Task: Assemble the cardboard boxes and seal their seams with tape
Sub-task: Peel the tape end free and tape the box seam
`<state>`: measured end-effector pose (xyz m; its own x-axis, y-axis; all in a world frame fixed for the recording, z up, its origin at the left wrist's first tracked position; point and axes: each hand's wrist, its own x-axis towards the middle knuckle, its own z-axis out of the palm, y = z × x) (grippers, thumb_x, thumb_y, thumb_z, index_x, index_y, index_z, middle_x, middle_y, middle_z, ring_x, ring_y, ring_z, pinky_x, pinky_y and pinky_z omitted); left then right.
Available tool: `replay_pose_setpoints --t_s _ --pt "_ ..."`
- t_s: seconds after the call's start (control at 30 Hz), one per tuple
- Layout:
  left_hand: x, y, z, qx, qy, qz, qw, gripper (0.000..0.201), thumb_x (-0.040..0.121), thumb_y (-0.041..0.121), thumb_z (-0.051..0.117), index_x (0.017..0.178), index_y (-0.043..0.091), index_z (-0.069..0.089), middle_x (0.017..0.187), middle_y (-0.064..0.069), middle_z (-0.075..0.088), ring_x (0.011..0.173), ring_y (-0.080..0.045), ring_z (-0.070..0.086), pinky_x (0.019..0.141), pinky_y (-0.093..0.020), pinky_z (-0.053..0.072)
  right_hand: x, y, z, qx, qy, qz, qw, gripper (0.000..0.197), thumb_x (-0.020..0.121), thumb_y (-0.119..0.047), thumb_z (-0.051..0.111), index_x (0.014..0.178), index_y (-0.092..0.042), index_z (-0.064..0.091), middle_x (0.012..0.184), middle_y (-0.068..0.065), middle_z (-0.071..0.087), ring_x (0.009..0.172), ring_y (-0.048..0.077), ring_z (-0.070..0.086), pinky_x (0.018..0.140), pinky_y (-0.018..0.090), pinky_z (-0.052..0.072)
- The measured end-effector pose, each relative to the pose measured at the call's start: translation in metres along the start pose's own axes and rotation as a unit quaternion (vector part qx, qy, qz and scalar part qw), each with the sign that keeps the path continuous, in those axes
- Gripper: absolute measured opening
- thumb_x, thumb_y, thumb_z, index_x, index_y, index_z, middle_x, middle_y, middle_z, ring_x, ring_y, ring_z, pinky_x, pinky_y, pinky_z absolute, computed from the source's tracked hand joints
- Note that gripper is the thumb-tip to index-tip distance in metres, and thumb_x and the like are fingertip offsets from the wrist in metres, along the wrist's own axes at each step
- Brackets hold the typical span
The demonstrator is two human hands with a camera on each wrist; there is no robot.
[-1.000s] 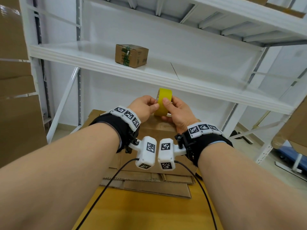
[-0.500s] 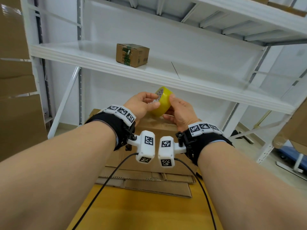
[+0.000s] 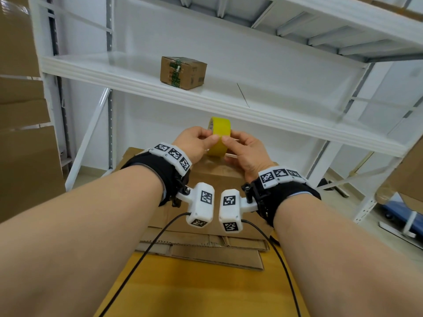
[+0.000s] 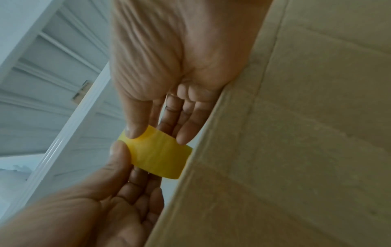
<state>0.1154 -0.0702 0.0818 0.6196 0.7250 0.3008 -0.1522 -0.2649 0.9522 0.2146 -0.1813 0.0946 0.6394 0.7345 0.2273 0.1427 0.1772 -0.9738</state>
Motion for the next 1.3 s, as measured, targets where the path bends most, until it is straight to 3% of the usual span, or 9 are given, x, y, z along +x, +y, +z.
replay_pose_setpoints --t_s 0.13,0.33,0.47,0.53,0.67,0.9,1.07,1.17,1.3 --pt "-0.0016 0.0021 -0.0029 -0.069 0.015 -0.008 0.997 0.011 0.093 0.026 0.062 0.095 0.015 0.061 0.094 -0.003 0.065 0.088 -0.015 0.059 0.066 -0.020 0.041 0.0007 0.0002 0.0046 -0.051 -0.022 -0.005 0.998 0.022 0.092 -0.024 0.069 0.112 -0.015 0.070 0.102 0.010 0.073 0.089 0.016 0.069 0.063 0.025 0.054" --pt "-0.0032 -0.0010 -0.0019 0.009 -0.042 0.012 0.999 0.013 0.082 0.014 0.073 0.085 0.022 0.063 0.084 -0.001 0.066 0.079 -0.018 0.061 0.081 -0.036 0.052 0.0028 0.0006 -0.0003 -0.007 0.012 -0.002 1.000 0.011 0.093 -0.030 0.068 0.095 -0.019 0.067 0.096 0.008 0.072 0.083 0.018 0.068 0.061 0.028 0.055" --pt "-0.0050 0.0011 0.0012 0.116 -0.061 0.032 0.991 0.018 0.080 0.008 0.073 0.090 0.018 0.062 0.081 0.003 0.065 0.074 -0.014 0.060 0.075 -0.028 0.049 0.0043 -0.0005 -0.0007 -0.012 0.030 -0.005 0.999 0.020 0.096 -0.040 0.061 0.090 -0.021 0.063 0.097 0.011 0.072 0.079 0.019 0.069 0.059 0.029 0.055" --pt "-0.0052 0.0011 0.0026 0.126 -0.052 0.034 0.990 0.016 0.081 0.009 0.073 0.088 0.016 0.062 0.082 -0.001 0.065 0.074 -0.017 0.060 0.076 -0.031 0.050 0.0042 -0.0009 0.0002 -0.011 0.028 -0.010 0.999 0.020 0.096 -0.040 0.061 0.089 -0.021 0.062 0.100 0.013 0.072 0.082 0.020 0.069 0.057 0.028 0.054" --pt "-0.0024 -0.0005 0.0016 0.037 -0.015 0.015 0.999 0.015 0.083 0.010 0.072 0.080 0.021 0.061 0.079 -0.003 0.066 0.074 -0.020 0.061 0.083 -0.039 0.053 0.0018 -0.0007 0.0021 -0.021 0.012 -0.012 1.000 0.010 0.095 -0.032 0.065 0.096 -0.022 0.065 0.112 0.014 0.072 0.088 0.017 0.069 0.060 0.027 0.054" --pt "0.0001 0.0000 -0.0033 -0.074 0.022 -0.004 0.997 0.010 0.089 0.027 0.066 0.092 0.018 0.062 0.094 -0.004 0.065 0.086 -0.016 0.057 0.071 -0.023 0.043 0.0006 -0.0005 0.0036 -0.055 -0.029 0.001 0.998 0.006 0.094 -0.023 0.067 0.100 -0.022 0.066 0.103 0.007 0.071 0.093 0.015 0.070 0.067 0.027 0.055" --pt "-0.0030 -0.0002 -0.0025 -0.025 -0.030 0.001 0.999 0.017 0.078 0.015 0.077 0.082 0.020 0.062 0.077 0.002 0.062 0.074 -0.017 0.057 0.078 -0.034 0.051 0.0030 -0.0017 0.0005 -0.003 0.014 -0.001 1.000 0.004 0.096 -0.026 0.064 0.097 -0.023 0.066 0.102 0.007 0.071 0.087 0.018 0.068 0.060 0.026 0.054" --pt "-0.0059 0.0010 0.0019 0.055 -0.054 0.008 0.997 0.016 0.077 0.009 0.077 0.084 0.017 0.065 0.076 0.001 0.066 0.071 -0.016 0.061 0.078 -0.034 0.053 0.0040 -0.0001 -0.0017 0.010 0.028 -0.007 1.000 0.010 0.096 -0.032 0.063 0.100 -0.023 0.066 0.106 0.011 0.072 0.087 0.019 0.068 0.059 0.026 0.054" --pt "-0.0056 0.0022 0.0010 0.023 -0.038 0.009 0.999 0.016 0.081 0.009 0.073 0.078 0.021 0.062 0.073 0.000 0.063 0.068 -0.015 0.059 0.078 -0.032 0.050 0.0036 0.0007 -0.0009 0.012 0.019 -0.014 1.000 0.021 0.095 -0.033 0.065 0.112 -0.021 0.064 0.113 0.011 0.072 0.087 0.018 0.070 0.059 0.026 0.054"
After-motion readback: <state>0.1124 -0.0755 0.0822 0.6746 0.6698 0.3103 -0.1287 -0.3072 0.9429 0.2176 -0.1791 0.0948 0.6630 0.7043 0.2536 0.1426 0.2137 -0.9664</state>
